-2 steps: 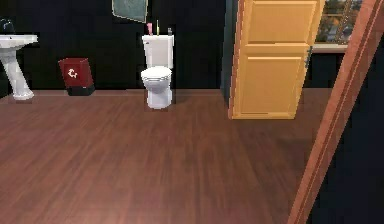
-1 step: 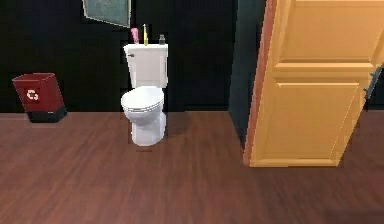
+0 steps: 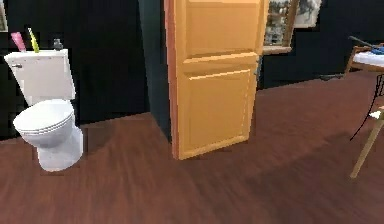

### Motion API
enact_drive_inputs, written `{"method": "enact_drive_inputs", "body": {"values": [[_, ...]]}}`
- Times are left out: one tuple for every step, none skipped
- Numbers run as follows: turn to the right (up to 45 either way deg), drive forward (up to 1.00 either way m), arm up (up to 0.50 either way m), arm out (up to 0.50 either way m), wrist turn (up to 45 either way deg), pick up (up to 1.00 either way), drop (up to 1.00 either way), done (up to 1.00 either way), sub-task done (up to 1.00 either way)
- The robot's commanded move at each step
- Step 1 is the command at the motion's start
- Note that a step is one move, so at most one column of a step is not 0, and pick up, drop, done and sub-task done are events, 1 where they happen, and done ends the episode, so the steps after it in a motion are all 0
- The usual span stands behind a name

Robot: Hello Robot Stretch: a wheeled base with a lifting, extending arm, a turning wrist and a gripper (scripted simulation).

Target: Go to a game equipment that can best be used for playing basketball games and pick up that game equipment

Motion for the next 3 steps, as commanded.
{"method": "enact_drive_inputs", "body": {"values": [[0.0,0.05,0.0,0.0,0.0,0.0,0.0,0.0,0.0],[15.0,0.0,0.0,0.0,0.0,0.0,0.0,0.0,0.0],[0.0,0.1,0.0,0.0,0.0,0.0,0.0,0.0,0.0]]}}
